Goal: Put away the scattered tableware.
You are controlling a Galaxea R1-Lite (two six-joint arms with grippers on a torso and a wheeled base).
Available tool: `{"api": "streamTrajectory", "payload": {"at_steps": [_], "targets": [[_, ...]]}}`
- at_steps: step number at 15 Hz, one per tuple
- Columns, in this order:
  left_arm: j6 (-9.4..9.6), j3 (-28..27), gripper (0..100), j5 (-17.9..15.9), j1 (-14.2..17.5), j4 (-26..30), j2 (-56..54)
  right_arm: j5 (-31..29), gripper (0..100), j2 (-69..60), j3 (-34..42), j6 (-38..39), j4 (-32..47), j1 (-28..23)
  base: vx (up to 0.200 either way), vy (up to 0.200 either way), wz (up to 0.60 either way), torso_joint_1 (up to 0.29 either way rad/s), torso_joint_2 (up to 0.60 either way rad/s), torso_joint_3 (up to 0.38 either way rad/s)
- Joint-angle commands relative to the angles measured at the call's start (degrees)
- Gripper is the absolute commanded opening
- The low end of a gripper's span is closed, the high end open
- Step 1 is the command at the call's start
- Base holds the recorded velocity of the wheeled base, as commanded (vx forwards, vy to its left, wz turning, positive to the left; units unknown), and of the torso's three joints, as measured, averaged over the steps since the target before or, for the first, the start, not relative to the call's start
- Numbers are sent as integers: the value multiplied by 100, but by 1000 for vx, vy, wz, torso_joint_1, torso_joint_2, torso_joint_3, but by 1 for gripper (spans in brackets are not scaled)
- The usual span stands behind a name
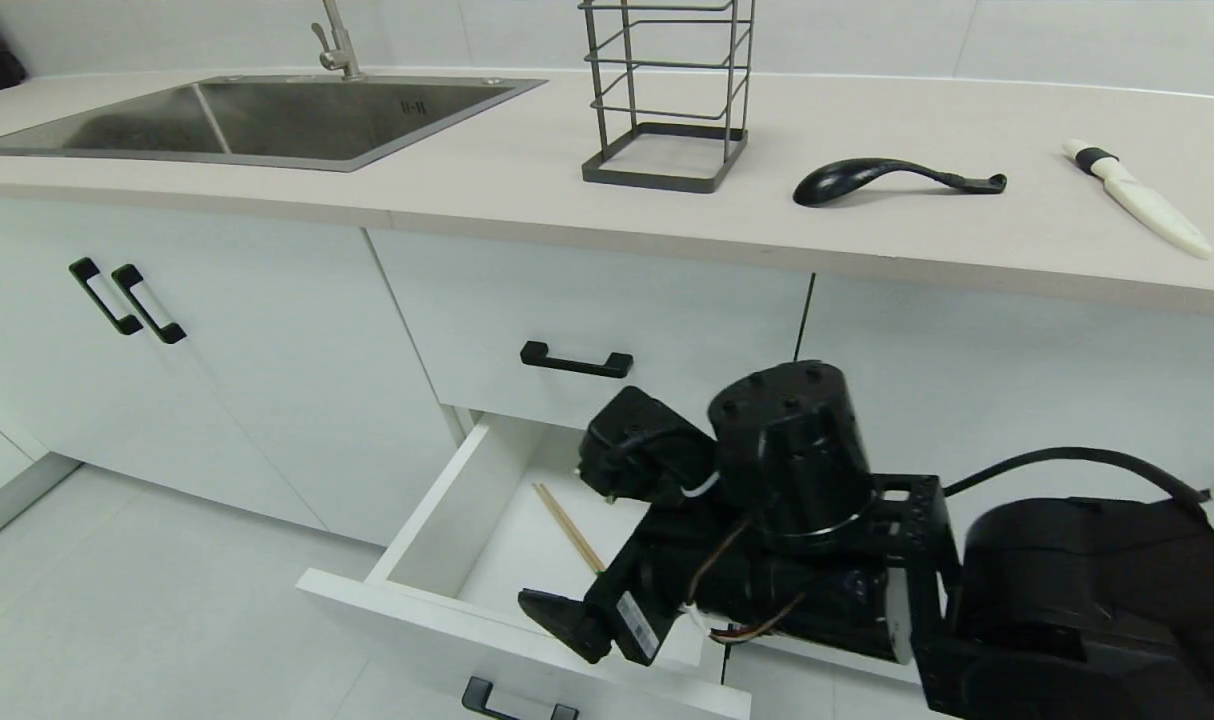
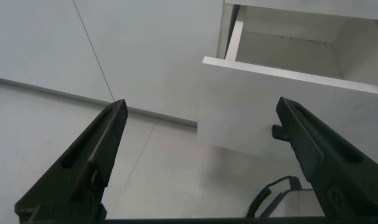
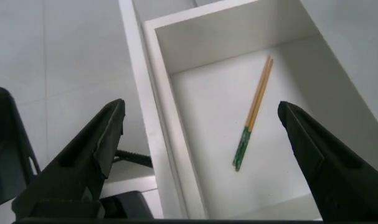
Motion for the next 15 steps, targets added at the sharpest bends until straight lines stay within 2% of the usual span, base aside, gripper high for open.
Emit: {"api": "streamTrajectory", "payload": {"at_steps": [1, 4, 7, 9, 11, 13, 15], "targets": [[-2, 1, 100, 1, 0, 0, 0, 133, 100, -603, 1201, -33, -917, -213, 0, 0, 0, 0, 0, 0], [-2, 1, 100, 1, 0, 0, 0, 309, 100, -1139, 2133, -50, -1374, -687, 0, 0, 0, 0, 0, 0], [-2, 1, 100, 1, 0, -9, 0, 370, 100, -1517, 2432, -77, -1356, -1162, 0, 0, 0, 0, 0, 0], [-2, 1, 100, 1, 9, -9, 0, 353, 100, -1509, 2713, -24, -1338, -1127, 0, 0, 0, 0, 0, 0], [-2, 1, 100, 1, 0, 0, 0, 238, 100, -1447, 2933, -86, -1286, -828, 0, 0, 0, 0, 0, 0], [-2, 1, 100, 1, 0, 0, 0, 71, 100, -1429, 2933, -77, -969, -793, 0, 0, 0, 0, 0, 0], [-2, 1, 100, 1, 0, 0, 0, 1, 100, -1438, 2941, -77, -969, -775, 0, 0, 0, 0, 0, 0]]}}
